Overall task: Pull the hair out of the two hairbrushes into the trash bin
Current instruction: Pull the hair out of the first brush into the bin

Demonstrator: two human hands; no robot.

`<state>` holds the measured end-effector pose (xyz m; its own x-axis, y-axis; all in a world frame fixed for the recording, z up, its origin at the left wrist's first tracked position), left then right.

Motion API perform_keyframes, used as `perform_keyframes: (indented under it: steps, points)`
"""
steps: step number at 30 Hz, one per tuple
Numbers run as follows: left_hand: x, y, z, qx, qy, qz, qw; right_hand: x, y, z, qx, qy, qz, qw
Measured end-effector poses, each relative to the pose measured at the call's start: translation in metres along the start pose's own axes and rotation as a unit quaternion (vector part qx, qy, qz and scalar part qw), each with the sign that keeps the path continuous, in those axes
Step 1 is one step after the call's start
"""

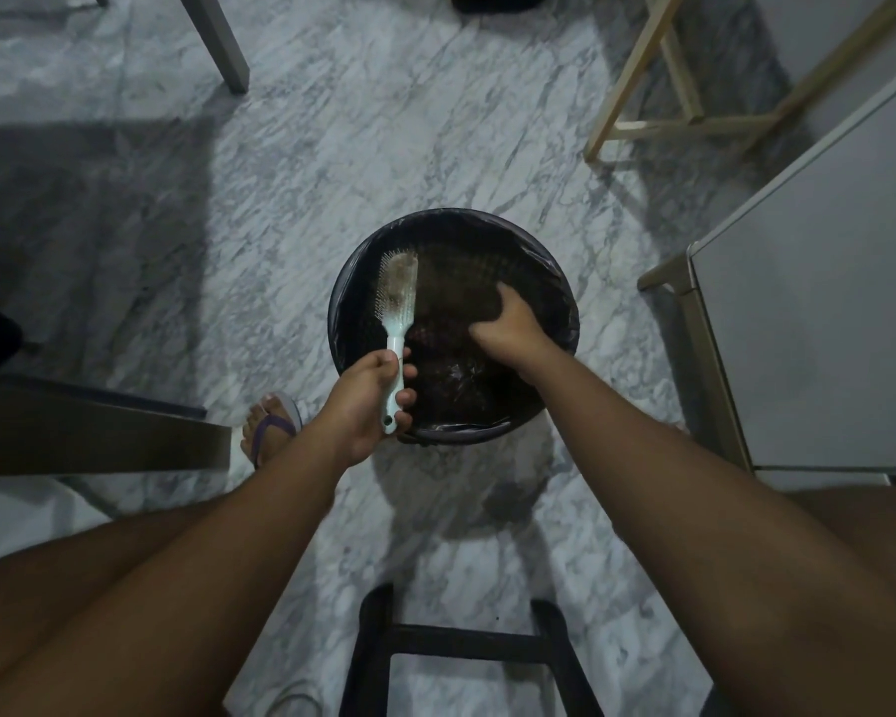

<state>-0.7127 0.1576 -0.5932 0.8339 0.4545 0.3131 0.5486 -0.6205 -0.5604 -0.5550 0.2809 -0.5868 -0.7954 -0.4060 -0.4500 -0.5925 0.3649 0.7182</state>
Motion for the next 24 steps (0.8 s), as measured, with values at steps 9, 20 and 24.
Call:
perform_keyframes:
  steps: [9, 20, 24]
  points:
    - [0.018, 0.002, -0.004, -0.019, 0.052, -0.013, 0.998, 0.001, 0.046, -0.002, -0.174, -0.086, 0.01, 0.981]
    - [0.015, 0.004, 0.005, -0.017, -0.002, -0.112, 0.994, -0.035, 0.061, -0.025, -0.306, -0.275, 0.124, 0.903]
    - [-0.001, 0.005, 0.01, -0.008, -0.028, -0.121, 0.992, -0.047, 0.042, -0.013, -0.219, -0.333, 0.217, 0.891]
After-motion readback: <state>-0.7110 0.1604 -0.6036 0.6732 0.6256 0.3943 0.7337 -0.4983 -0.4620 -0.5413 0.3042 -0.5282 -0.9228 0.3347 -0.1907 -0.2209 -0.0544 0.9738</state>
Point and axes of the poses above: each hand's wrist, its own z-axis towards the middle knuckle, its own x-axis out of the palm, y = z × x, the point moved 7 cm from there along z, towards the middle knuckle, and after that the axes turned 2 degrees about -z, right-handed, at the moved point
